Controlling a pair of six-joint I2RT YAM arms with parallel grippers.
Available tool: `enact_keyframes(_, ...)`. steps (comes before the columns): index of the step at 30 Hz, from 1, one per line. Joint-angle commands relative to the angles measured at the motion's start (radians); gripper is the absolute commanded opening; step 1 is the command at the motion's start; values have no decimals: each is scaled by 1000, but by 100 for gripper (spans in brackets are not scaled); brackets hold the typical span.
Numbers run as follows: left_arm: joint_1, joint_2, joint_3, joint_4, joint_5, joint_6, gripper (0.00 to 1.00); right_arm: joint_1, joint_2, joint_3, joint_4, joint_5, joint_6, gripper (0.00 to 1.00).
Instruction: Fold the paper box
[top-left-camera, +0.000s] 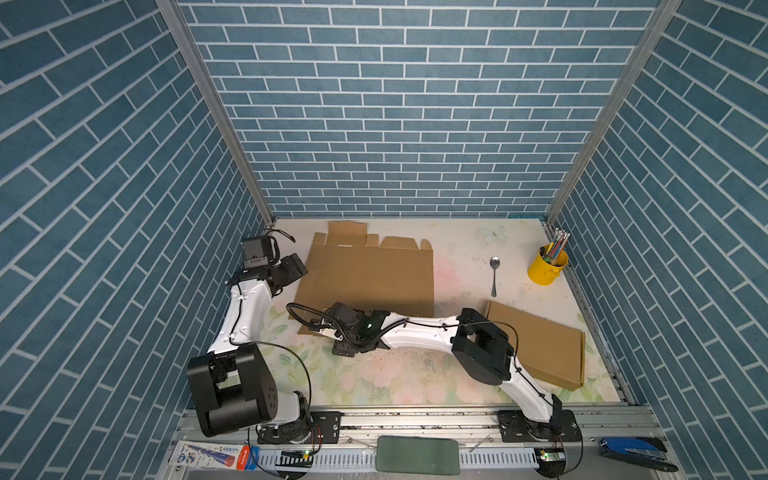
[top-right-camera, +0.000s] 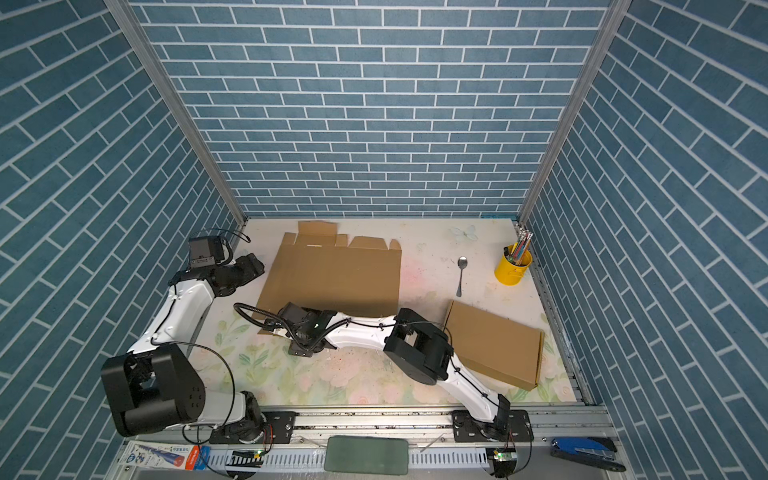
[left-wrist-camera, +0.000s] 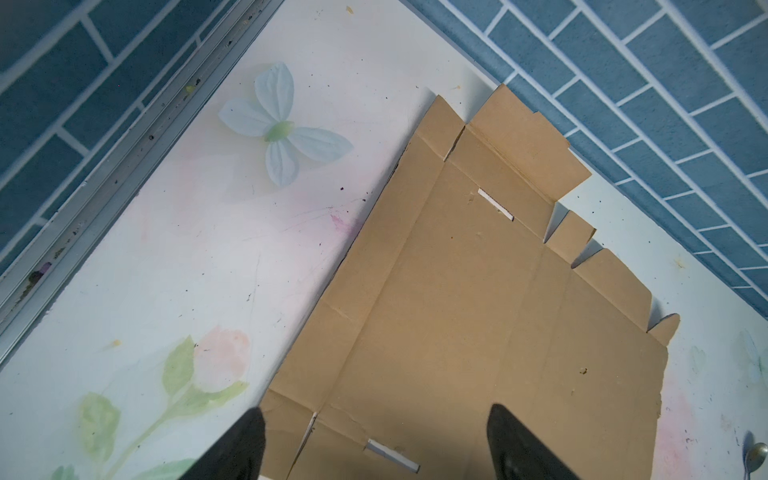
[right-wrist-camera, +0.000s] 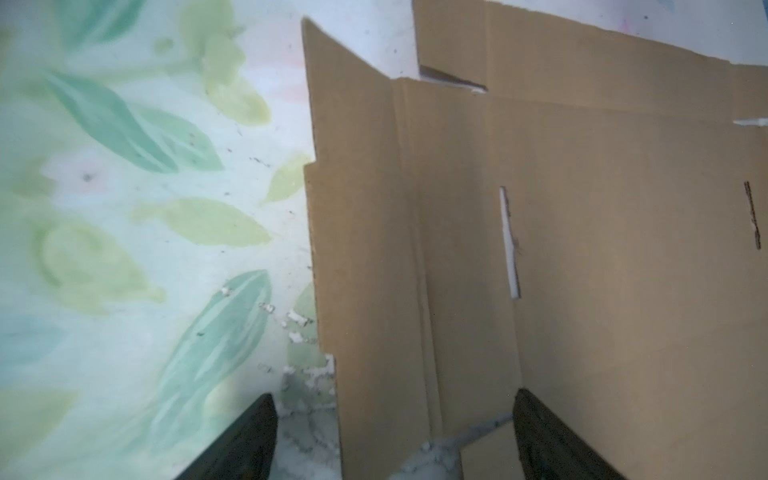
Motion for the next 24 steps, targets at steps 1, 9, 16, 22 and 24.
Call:
enact_keyframes(1, 10, -18, 37, -33, 20, 16, 85, -4, 75, 85, 57, 142, -154, 81)
enact_keyframes(9, 12, -57, 61, -40, 41, -5, 84, 7, 29, -90, 291, 165, -386, 23)
enact_keyframes(16, 9, -83, 90, -56, 67, -18, 83, 10, -209, -496, 550, 78, -614, 4)
enact_keyframes(22, -34, -89, 79, -57, 60, -8, 83, -73, -516, -924, 568, 104, -734, 34)
enact_keyframes(24, -63, -77, 64, -50, 42, -5, 83, -113, -609, -998, 520, 125, -710, 44)
